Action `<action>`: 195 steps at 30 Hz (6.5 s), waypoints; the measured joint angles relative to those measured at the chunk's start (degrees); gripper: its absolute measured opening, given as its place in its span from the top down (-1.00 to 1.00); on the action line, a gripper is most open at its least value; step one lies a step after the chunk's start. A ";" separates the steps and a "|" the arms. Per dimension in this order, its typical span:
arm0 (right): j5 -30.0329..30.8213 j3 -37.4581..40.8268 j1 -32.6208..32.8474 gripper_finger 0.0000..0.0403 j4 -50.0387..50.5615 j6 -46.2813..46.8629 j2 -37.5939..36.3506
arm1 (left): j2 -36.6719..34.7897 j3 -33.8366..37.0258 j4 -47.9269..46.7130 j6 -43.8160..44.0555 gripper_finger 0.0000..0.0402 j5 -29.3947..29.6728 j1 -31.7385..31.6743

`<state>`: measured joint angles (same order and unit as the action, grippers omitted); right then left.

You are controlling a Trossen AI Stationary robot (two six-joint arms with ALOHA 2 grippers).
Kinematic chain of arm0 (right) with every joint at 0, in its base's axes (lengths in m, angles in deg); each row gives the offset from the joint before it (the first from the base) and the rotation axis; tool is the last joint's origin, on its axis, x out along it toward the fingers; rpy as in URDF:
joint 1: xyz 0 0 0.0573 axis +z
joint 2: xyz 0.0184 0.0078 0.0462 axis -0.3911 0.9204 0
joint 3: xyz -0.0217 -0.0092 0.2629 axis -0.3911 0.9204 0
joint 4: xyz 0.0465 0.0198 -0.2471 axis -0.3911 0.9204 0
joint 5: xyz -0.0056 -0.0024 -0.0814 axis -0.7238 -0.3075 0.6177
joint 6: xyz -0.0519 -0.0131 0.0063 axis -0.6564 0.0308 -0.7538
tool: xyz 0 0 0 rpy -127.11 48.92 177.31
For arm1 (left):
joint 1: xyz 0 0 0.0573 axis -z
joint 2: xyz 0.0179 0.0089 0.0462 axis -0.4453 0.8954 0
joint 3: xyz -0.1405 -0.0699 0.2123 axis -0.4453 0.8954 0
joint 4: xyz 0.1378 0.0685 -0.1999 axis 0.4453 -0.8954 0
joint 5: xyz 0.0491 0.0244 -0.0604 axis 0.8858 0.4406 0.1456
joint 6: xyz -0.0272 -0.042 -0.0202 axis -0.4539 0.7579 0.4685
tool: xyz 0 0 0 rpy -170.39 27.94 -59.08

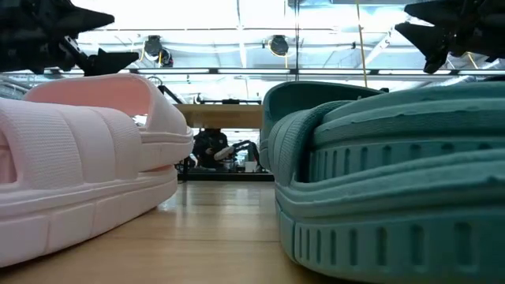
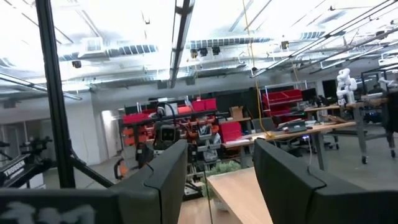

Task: Pick and place slides into the shelf
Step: Put the black slippers on the shelf

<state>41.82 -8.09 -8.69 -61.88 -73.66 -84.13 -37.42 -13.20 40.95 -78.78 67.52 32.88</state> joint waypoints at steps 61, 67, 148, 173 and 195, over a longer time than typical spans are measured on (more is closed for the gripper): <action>-1.42 -33.13 34.60 0.14 56.18 85.69 58.78 | 39.38 -54.80 -65.97 41.72 -0.87 37.36 45.02; 1.26 -25.97 34.56 0.14 54.15 87.92 53.35 | 39.39 -54.80 -66.53 41.57 -0.87 37.60 45.09; -6.01 -2.34 20.88 -0.03 0.84 82.22 54.17 | 39.39 -54.75 -69.01 41.32 -0.87 40.26 45.03; -6.14 -2.34 20.90 0.83 -0.94 80.93 56.94 | 39.39 -54.75 -69.01 41.17 -0.87 40.24 45.03; -5.55 -3.69 20.92 0.85 -1.90 82.48 55.71 | 39.36 -54.75 -68.90 40.69 -0.87 40.24 45.03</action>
<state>36.26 -11.79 12.22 -63.77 8.81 -28.42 1.95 -67.96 -27.95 -38.08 107.76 77.91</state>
